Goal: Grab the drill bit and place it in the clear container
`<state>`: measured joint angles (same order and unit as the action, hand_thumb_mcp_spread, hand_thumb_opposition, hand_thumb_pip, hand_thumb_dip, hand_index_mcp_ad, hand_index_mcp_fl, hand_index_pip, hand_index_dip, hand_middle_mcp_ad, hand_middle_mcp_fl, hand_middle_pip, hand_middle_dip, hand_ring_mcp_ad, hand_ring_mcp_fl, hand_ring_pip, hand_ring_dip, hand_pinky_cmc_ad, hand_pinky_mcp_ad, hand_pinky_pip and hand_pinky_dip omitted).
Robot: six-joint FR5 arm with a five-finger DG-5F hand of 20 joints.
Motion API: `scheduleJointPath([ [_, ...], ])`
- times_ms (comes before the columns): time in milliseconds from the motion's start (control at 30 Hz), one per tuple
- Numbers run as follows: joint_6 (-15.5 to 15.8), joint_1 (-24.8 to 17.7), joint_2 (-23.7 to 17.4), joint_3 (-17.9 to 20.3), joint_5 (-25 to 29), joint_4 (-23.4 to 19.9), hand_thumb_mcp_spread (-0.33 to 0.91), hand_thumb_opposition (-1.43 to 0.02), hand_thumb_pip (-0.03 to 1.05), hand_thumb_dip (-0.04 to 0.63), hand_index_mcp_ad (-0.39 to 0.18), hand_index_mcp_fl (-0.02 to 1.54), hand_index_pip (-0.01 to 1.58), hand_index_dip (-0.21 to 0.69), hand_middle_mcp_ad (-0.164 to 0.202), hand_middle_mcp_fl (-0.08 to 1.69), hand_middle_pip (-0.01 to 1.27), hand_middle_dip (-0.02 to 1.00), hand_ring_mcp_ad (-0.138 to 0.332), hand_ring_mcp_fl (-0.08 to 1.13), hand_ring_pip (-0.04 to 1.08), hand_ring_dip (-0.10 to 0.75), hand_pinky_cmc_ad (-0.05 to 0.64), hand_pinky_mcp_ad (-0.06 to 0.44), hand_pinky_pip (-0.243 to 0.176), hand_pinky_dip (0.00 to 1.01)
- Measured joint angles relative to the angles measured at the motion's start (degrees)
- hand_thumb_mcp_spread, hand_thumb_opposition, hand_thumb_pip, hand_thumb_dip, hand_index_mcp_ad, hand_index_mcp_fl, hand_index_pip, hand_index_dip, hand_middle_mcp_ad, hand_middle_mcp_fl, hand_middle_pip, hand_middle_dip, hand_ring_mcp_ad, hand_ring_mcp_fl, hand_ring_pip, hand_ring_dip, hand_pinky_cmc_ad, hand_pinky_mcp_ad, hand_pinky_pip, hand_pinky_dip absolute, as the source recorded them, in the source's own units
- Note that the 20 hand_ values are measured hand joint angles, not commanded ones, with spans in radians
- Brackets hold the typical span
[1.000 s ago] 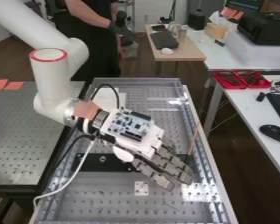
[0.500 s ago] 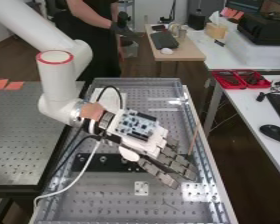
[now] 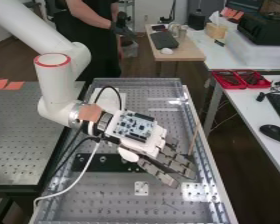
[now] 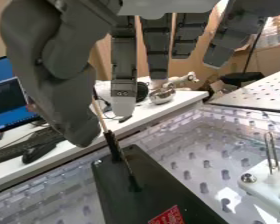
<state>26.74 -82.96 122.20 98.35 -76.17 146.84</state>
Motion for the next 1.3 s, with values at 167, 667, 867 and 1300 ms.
scheduleJointPath([
  [167,0.4,0.0,-0.2,0.2,-0.4,0.0,0.33,-0.90,0.73,0.269,0.024,-0.01,1.56,0.398,0.141,0.21,0.13,0.19,0.101,-0.01,0.11,-0.031,0.295,0.178,-0.105,0.24],
  [667,0.8,0.1,0.4,-1.0,-1.8,1.4,0.32,-0.90,0.73,0.286,0.024,0.07,1.56,0.393,0.141,0.27,0.12,0.19,0.101,-0.02,0.10,-0.023,0.295,0.178,-0.105,0.24],
  [867,1.2,0.4,0.8,-1.4,-2.7,1.6,0.33,-0.90,0.73,0.286,0.024,0.11,1.46,0.298,0.138,0.27,0.12,0.19,0.101,-0.02,0.10,-0.023,0.295,0.178,-0.105,0.24],
  [1300,3.4,1.5,1.3,-2.2,-4.3,1.8,0.34,-0.91,0.73,0.286,0.005,0.25,1.33,0.113,0.126,0.29,0.12,0.19,0.101,-0.01,0.10,-0.024,0.295,0.178,-0.105,0.22],
])
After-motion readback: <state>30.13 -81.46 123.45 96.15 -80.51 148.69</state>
